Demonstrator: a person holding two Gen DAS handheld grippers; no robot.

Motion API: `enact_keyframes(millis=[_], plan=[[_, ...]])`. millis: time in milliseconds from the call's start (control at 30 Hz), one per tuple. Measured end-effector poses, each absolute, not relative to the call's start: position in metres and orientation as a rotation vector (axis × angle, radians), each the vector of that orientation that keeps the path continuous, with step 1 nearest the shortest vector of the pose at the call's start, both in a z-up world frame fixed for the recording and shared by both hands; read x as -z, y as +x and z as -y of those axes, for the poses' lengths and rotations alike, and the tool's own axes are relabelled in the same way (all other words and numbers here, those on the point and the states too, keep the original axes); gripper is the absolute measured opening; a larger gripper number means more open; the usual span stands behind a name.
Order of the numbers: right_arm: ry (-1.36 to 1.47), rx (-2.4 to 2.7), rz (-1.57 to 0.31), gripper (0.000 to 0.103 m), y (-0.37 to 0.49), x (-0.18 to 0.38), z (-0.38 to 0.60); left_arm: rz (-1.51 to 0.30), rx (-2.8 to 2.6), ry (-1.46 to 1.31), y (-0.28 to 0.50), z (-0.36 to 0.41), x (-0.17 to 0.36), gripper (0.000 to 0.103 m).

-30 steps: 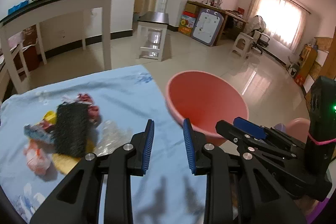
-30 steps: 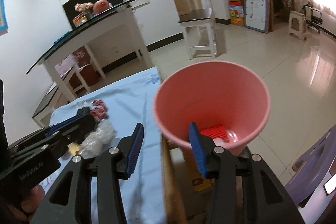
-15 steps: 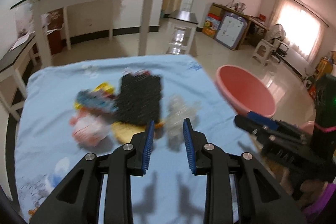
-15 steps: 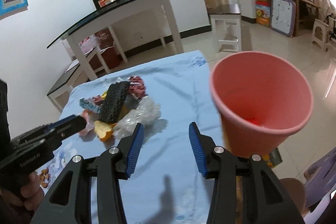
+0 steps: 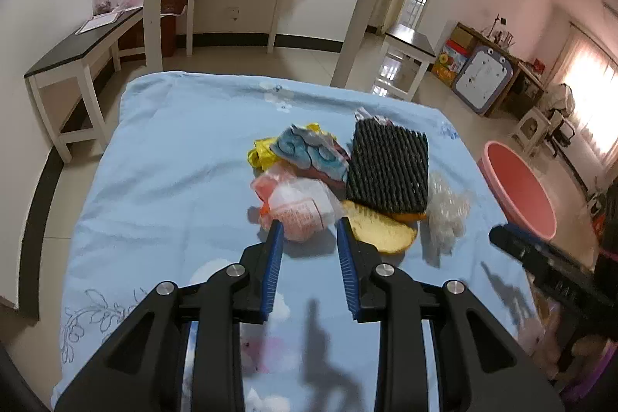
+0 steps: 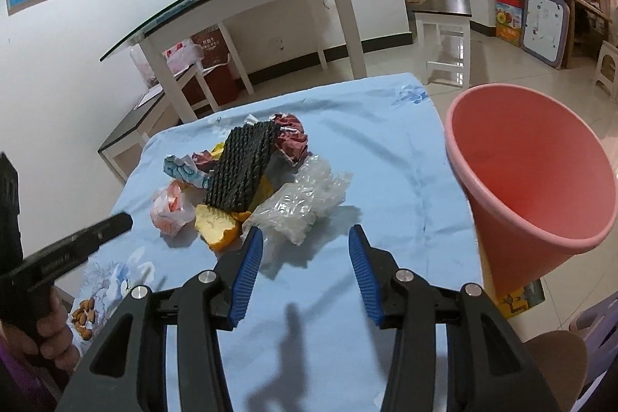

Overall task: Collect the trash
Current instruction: 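Move both tools back from the bucket to the trash pile, then move the left tool toward the foil wrapper while the right tool approaches the bubble wrap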

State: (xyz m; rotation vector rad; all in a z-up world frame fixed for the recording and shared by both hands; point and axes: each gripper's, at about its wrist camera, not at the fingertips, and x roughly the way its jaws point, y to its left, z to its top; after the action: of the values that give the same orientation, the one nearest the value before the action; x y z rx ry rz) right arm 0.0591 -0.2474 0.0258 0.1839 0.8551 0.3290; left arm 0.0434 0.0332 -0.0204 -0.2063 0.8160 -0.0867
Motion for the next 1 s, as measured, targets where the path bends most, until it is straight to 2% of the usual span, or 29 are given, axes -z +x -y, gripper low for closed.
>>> enact_keyframes(millis=[500, 733, 1000], plan=[[0.165, -0.317, -0.851, 0.046, 0.062, -0.024, 0.245, -0.807, 0.034, -0.222, 0.089, -0.052, 0.017, 0.029], [0.168, -0.299, -0.866, 0.046, 0.066, -0.019, 0.244, -0.881, 0.041, -0.236, 0.107, -0.056, 0.043, 0.029], [0.162, -0.29, -0.884, 0.046, 0.069, -0.018, 0.239, -0.863, 0.044, -0.197, 0.106, -0.054, 0.048, 0.029]])
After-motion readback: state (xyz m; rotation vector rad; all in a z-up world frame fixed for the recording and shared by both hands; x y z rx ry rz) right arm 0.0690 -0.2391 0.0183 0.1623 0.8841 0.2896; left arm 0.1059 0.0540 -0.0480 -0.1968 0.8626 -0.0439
